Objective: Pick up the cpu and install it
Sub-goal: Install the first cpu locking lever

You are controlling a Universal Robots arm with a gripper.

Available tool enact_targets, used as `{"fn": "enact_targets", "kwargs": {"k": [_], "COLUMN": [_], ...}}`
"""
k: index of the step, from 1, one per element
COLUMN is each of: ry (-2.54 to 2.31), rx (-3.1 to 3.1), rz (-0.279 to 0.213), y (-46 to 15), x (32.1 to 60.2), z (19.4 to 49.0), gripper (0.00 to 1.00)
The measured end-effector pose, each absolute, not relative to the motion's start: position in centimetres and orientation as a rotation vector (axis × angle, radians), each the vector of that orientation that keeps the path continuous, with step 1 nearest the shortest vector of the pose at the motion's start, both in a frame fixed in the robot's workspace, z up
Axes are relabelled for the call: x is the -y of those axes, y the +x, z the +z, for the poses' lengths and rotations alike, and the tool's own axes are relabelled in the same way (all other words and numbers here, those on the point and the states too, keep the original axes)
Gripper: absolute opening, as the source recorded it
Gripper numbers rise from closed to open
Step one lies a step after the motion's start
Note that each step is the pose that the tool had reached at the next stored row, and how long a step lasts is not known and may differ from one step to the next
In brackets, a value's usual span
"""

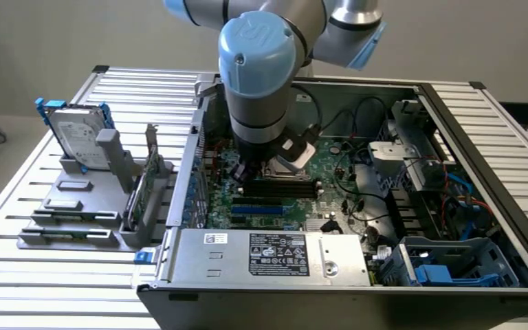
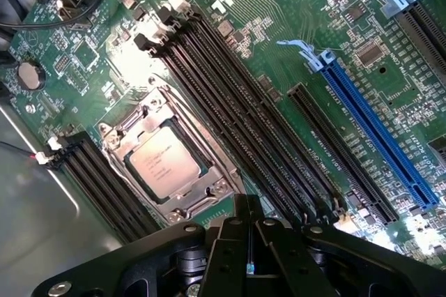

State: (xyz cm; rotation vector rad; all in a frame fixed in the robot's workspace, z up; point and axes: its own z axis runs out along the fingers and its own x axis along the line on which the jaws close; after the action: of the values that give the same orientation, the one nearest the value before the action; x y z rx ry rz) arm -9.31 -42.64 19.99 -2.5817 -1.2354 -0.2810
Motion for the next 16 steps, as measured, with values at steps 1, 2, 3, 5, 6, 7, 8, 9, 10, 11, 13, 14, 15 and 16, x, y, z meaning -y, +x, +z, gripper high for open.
{"fn": "enact_targets", "kwargs": {"k": [1,2,3,5,6,7,8,9,10,11,13,14,15,16], "ry": [-2.582,-2.582,-2.582,-2.581,-2.581,-2.581,-2.581,-2.581,-2.581,-2.581,-2.581,-2.581,-2.581,-2.581], "rx": [1.235,1.235,1.235,1.235,1.235,1.235,1.235,1.235,1.235,1.235,1.235,1.235,1.235,1.235], "rz": [-0.281,-0.282,-0.282,-0.283,-0.283,-0.283,-0.283,-0.283,-0.283,-0.283,-0.283,-0.283,-0.284,-0.284], "y": [-9.31,-9.31,-9.31,-9.31,-9.31,-9.31,-9.32,-9.33,-9.34,-9.35,-9.38,-9.4,-9.41,-9.42], "x": [42.62,42.61,42.58,42.54,42.51,42.49,42.47,42.44,42.39,42.35,42.27,42.22,42.18,42.15], "z": [19.92,19.86,19.81,19.7,19.64,19.58,19.51,19.45,19.39,19.32,19.2,19.14,19.09,19.05], "gripper": [0.11,0.11,0.11,0.11,0.11,0.11,0.11,0.11,0.11,0.11,0.11,0.11,0.11,0.11]}}
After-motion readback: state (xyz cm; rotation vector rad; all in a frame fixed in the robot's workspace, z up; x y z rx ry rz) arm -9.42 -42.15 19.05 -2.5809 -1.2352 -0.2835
